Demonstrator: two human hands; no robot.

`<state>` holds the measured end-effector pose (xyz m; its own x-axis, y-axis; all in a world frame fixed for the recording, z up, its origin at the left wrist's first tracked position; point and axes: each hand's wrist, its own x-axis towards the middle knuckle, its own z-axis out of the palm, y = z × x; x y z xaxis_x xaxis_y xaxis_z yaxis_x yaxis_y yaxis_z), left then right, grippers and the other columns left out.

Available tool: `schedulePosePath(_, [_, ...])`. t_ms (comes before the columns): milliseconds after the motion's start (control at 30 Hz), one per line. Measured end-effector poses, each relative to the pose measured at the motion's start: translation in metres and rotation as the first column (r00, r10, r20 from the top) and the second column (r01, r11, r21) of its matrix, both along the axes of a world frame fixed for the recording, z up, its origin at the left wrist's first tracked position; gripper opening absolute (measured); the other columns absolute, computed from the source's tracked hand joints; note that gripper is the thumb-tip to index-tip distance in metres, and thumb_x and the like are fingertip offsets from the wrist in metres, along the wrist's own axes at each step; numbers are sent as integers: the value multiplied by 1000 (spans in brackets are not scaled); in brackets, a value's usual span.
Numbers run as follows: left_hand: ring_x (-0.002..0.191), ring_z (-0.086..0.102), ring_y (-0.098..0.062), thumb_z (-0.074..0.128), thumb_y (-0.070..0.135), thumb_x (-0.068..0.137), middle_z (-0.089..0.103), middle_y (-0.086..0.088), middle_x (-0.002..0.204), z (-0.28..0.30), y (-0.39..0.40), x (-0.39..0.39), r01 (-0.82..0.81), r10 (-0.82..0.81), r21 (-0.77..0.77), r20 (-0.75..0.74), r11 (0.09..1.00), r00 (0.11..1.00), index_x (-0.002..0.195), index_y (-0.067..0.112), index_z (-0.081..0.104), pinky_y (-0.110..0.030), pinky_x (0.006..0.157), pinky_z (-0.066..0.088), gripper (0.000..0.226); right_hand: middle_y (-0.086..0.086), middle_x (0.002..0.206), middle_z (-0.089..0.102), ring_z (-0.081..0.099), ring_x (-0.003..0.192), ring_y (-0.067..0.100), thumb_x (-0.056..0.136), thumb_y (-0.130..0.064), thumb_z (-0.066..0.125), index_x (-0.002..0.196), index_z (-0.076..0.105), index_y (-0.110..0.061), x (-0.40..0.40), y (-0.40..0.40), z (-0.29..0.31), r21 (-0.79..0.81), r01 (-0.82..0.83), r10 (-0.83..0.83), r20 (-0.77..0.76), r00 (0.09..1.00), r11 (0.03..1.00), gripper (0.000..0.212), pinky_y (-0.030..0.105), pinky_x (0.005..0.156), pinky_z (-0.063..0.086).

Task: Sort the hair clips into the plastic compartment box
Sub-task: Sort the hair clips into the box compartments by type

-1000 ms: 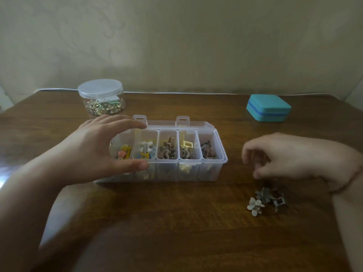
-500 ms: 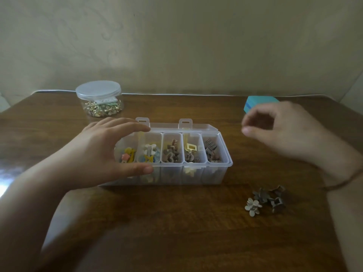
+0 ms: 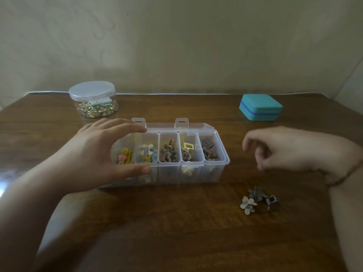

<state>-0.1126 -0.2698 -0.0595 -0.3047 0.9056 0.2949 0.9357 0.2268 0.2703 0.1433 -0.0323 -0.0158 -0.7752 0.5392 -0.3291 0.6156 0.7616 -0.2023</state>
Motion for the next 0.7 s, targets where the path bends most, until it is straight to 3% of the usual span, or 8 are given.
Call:
schedulePosePath(67, [130, 45, -12, 42, 96, 59, 52, 17, 138, 0, 1, 3, -1, 2, 10, -10, 1000, 1000, 134, 47, 49, -47, 106, 37, 89, -10, 71, 69, 63, 71, -2, 83, -16, 71, 89, 57, -39, -2, -2, 3, 171, 53, 3, -311, 950, 984, 29, 18, 64, 48])
schedulePosePath(167, [129, 45, -11, 42, 95, 59, 52, 18, 137, -1, 2, 7, 0, 1, 20, -22, 1000, 1000, 134, 46, 50, -45, 106, 36, 90, -7, 80, 70, 66, 75, 6, 81, -11, 74, 88, 64, -30, -12, -14, 0, 113, 60, 53, -792, 609, 992, 22, 17, 70, 53])
schedulePosePath(233, [129, 45, -11, 42, 96, 60, 53, 18, 137, -2, 3, 9, 2, -1, 26, -19, 1000, 1000, 134, 46, 49, -45, 107, 36, 90, -3, 84, 70, 68, 79, 11, 81, -6, 73, 90, 65, -24, -23, -31, -3, -26, -87, 13, -906, 424, 996, 21, 20, 76, 55])
schedulePosePath(267, [130, 45, -12, 42, 96, 60, 53, 18, 137, -2, 3, 9, 4, -3, 29, -16, 1000, 1000, 134, 46, 49, -46, 107, 36, 90, -3, 87, 70, 68, 82, 10, 81, -6, 73, 92, 65, -23, -29, -39, -6, -56, -144, 8, -914, 406, 988, 22, 21, 77, 55])
schedulePosePath(367, [130, 46, -13, 41, 96, 59, 53, 16, 137, -2, 4, 11, 11, -11, 31, -8, 999, 1000, 135, 45, 49, -47, 107, 36, 91, -15, 97, 67, 61, 96, -6, 83, -17, 72, 99, 64, -30, -37, -53, -17, 28, -148, 113, -791, 602, 989, 22, 8, 83, 48])
schedulePosePath(433, [131, 45, -13, 41, 96, 59, 53, 17, 138, -1, 4, 11, 8, -8, 23, -3, 1000, 1000, 135, 46, 48, -47, 108, 35, 92, -24, 97, 62, 53, 96, -18, 85, -23, 69, 97, 63, -36, -35, -52, -15, 126, -93, 157, -746, 647, 988, 19, -3, 81, 39])
schedulePosePath(567, [131, 43, -10, 42, 97, 56, 52, 19, 137, -1, 3, 12, -10, 10, 17, 6, 1000, 1000, 135, 47, 47, -44, 108, 34, 93, -16, 79, 66, 61, 78, -5, 83, -19, 70, 81, 65, -34, -20, -33, 1, 174, -38, 150, -694, 704, 984, 16, 11, 66, 48])
schedulePosePath(700, [126, 45, -9, 43, 100, 49, 46, 27, 125, 1, 4, 13, -45, 43, 32, 60, 998, 997, 134, 48, 48, -45, 106, 39, 99, -16, 87, 63, 59, 82, -3, 83, -33, 72, 88, 60, -41, -4, -16, 8, 46, -138, 143, -139, 980, 989, 15, 20, 71, 50])
